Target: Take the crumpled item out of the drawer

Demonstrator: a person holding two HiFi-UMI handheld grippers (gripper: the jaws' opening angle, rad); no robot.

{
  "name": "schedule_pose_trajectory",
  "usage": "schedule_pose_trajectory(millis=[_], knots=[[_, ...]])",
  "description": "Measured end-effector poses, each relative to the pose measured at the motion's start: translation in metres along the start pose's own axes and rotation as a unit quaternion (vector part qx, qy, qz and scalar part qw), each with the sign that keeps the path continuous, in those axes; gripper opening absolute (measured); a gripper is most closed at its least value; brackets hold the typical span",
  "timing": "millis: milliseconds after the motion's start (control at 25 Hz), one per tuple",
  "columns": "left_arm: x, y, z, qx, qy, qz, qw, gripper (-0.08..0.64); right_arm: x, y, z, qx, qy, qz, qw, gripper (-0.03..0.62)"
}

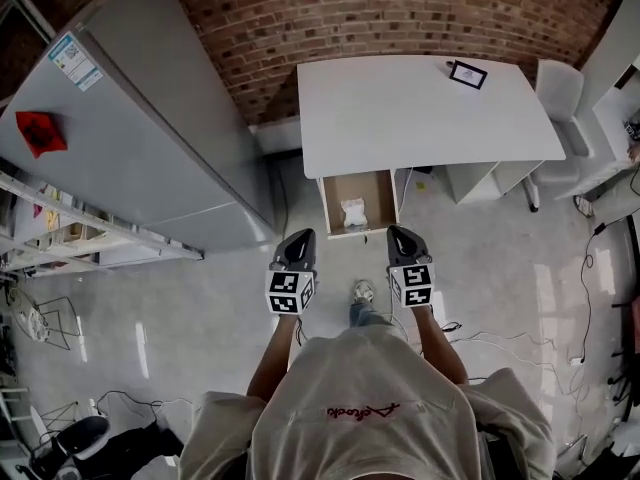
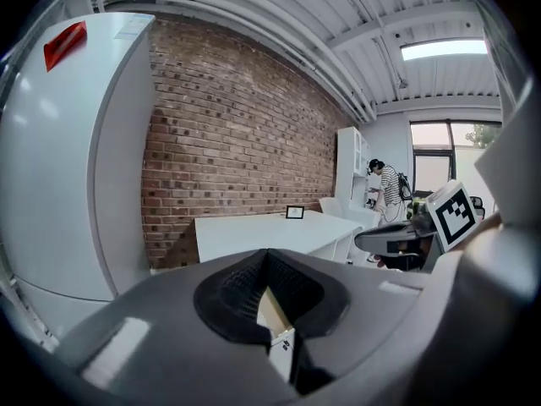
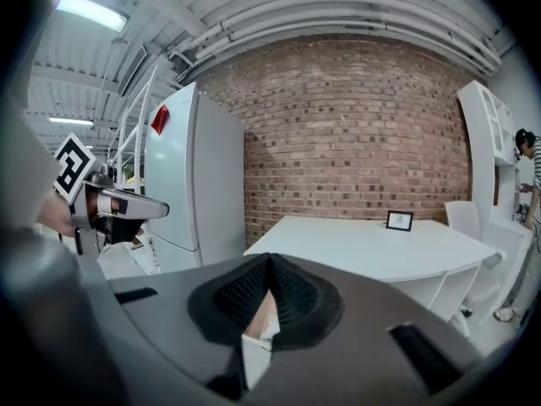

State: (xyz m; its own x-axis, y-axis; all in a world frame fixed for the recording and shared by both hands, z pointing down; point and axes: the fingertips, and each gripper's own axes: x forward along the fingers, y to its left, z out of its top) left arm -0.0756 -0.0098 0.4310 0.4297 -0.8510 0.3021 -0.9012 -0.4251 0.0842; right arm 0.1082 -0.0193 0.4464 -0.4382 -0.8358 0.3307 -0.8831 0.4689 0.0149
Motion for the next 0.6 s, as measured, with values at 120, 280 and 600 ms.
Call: schedule_pose_trajectory(millis=[120,280,600], knots=[[0.037,0.01,0.007,-0.001,0.005,0.004,1.0,0.009,0.031,-0.02,0.006,-0.001,0.006,0.009,1.0,0.012],[0.081,0.017,0.019,-0.003,0.011,0.005,0.9999,0.009,0.066,-0.046,0.012,-0.003,0.015,0.021,1.0,0.012],[0.128,0.034,0.013,-0.015,0.034,0.011,0.9993,0.009,0.117,-0.069,0.008,-0.005,0.034,0.045,0.998,0.012]])
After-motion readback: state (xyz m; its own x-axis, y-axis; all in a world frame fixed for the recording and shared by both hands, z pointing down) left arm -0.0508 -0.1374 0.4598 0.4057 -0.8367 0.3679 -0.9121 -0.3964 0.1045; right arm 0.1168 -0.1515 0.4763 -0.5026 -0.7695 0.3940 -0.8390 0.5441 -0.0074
